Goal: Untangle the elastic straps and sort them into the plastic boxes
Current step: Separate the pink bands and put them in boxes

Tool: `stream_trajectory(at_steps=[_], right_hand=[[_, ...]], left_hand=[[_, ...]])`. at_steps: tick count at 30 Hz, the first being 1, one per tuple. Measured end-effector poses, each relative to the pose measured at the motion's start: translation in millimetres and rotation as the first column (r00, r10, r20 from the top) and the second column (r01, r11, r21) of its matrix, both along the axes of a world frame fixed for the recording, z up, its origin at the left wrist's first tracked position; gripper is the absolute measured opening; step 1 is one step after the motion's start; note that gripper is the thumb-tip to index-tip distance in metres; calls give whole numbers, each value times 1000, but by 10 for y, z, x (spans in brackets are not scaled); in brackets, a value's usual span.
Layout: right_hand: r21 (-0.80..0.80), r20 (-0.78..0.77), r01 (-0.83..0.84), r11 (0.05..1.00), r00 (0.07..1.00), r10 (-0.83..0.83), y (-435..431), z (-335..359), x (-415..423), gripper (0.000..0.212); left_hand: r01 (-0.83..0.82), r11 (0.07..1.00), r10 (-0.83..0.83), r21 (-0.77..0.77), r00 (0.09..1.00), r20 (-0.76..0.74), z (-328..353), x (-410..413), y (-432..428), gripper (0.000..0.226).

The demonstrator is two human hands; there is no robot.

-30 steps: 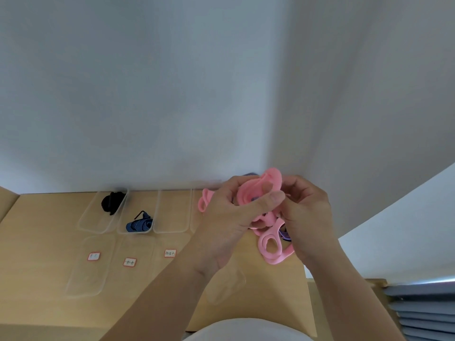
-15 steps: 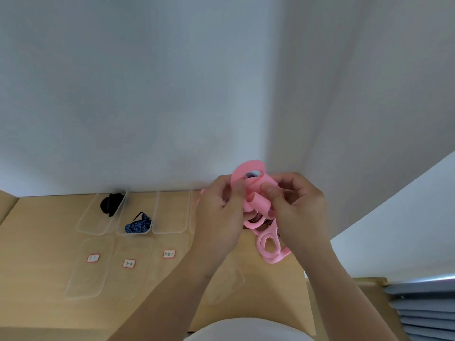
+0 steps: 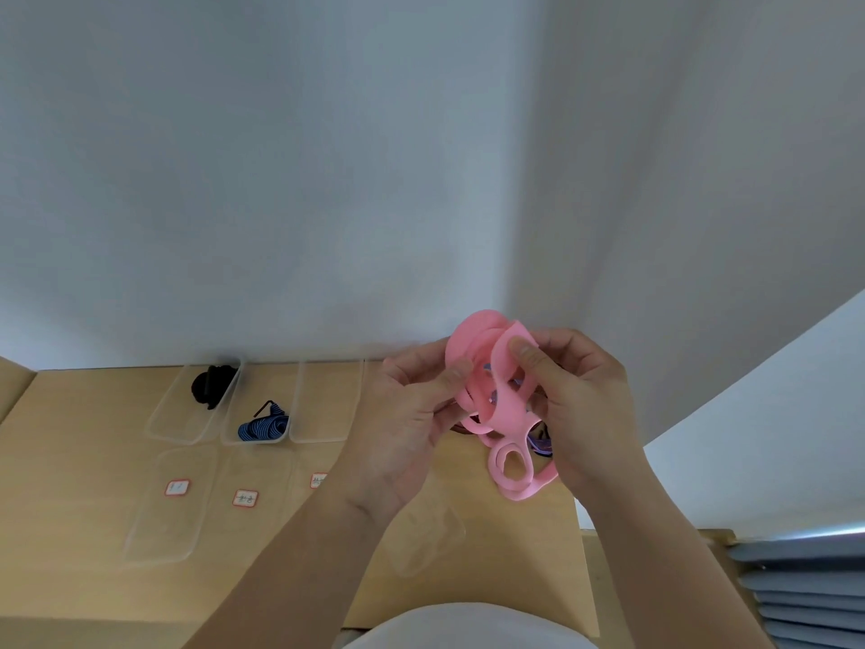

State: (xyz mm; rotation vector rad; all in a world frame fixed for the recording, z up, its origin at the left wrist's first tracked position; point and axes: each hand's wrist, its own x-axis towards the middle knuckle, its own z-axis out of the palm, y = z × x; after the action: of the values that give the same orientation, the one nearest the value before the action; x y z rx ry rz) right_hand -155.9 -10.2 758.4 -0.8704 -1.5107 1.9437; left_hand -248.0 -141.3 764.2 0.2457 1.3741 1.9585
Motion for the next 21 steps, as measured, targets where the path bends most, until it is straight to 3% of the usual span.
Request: stream_trajectory(at_steps=[6, 12, 18, 21], right_hand=[[135, 25, 36, 990, 999, -39, -111, -47, -50, 12], [299, 172, 12, 954, 983, -67, -304, -292, -183, 16], [190, 239, -64, 980, 971, 17, -433, -625, -332, 13], [-20, 283, -168, 986, 944, 167, -494, -810, -481, 28]], left_hand=[[-16, 1000, 17, -12, 996, 84, -91, 25, -50, 22], [6, 995, -5, -102, 1000, 8, -311, 134, -159, 38], [-81, 980, 94, -181, 994, 63, -537, -63, -499, 38], [-149, 932, 175, -330, 983, 50, -700, -291, -616, 33]])
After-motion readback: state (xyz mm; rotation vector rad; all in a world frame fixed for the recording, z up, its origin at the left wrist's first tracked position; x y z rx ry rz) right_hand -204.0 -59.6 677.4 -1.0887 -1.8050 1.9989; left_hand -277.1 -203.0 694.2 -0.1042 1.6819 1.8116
